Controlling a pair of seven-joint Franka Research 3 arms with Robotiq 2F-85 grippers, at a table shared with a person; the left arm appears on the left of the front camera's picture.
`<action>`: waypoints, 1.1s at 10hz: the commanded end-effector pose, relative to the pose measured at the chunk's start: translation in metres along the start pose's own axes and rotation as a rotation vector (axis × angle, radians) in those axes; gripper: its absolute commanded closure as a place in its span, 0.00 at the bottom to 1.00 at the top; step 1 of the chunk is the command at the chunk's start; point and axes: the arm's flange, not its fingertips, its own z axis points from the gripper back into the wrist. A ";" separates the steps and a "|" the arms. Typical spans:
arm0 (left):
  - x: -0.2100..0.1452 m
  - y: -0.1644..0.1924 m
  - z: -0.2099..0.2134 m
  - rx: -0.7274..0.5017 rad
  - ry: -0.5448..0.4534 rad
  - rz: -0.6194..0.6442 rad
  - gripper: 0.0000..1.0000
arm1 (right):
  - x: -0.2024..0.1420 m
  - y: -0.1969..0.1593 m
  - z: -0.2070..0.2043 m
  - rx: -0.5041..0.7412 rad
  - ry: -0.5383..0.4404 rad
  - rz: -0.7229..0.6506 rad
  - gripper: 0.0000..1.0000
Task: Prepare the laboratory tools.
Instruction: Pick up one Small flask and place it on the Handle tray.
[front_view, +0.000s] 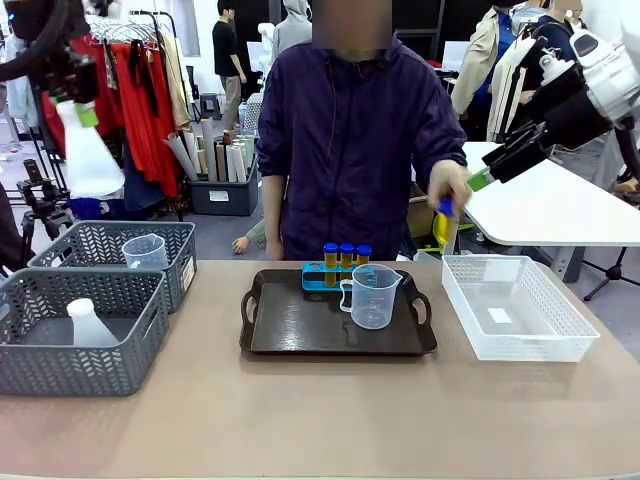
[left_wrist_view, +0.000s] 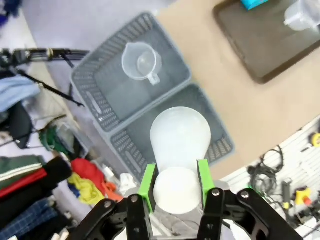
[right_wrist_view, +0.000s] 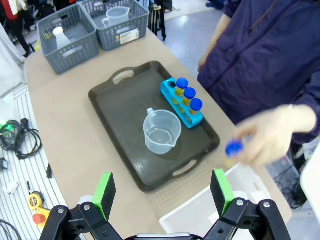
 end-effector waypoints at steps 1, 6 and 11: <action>0.029 -0.005 0.025 0.013 -0.004 -0.101 1.00 | 0.001 -0.001 -0.001 0.013 -0.026 0.005 0.00; 0.089 -0.052 0.025 0.045 -0.096 -0.223 1.00 | 0.001 -0.001 -0.001 0.013 -0.026 0.005 0.00; 0.119 -0.112 -0.015 -0.036 -0.224 -0.342 1.00 | 0.001 -0.001 -0.001 0.013 -0.026 0.005 0.00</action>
